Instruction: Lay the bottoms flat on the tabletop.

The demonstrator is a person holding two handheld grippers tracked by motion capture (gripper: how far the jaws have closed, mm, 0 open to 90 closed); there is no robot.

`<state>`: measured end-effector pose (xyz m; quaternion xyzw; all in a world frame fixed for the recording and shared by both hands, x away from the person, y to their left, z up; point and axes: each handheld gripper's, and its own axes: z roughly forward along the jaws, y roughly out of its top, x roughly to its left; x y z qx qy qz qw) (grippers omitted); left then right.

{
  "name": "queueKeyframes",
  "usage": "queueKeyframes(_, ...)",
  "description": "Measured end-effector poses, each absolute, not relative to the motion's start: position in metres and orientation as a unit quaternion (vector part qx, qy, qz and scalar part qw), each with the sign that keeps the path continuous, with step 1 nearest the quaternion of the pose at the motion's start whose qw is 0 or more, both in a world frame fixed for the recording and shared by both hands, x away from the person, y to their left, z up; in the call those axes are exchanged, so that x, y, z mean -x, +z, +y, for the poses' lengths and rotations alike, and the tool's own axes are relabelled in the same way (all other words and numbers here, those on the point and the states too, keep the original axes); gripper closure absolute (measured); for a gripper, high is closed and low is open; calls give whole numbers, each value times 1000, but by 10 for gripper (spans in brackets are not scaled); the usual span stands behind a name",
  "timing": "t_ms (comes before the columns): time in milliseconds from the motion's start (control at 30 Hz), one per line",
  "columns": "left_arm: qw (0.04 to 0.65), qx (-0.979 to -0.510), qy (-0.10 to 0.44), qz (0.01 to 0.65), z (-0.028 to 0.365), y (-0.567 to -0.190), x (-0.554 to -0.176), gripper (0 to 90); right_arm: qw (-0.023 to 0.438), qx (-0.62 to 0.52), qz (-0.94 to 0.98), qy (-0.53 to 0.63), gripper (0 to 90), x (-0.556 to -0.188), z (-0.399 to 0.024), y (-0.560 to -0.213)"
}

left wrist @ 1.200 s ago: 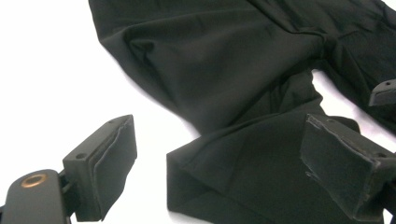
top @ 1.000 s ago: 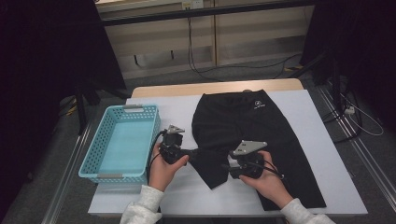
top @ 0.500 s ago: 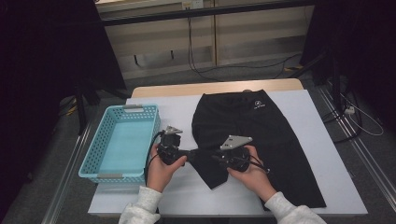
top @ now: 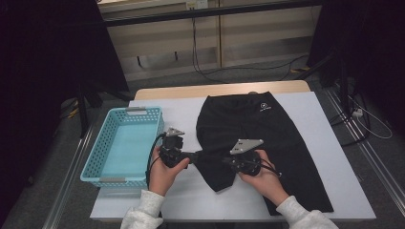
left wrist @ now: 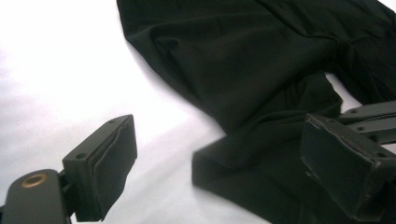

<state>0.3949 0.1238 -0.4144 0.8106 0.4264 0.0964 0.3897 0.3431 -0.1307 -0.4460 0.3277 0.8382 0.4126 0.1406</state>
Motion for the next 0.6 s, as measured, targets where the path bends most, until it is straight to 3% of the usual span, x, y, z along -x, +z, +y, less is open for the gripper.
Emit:
queueKeyframes(333,395,-808,97,426,120,-415,-397,116,128,-322,857,382,861,-330,-170,-456)
queueKeyframes(600,393,-811,92,424,116,-418,-399,116,150,-328,843,399,612,-330,-166,-444)
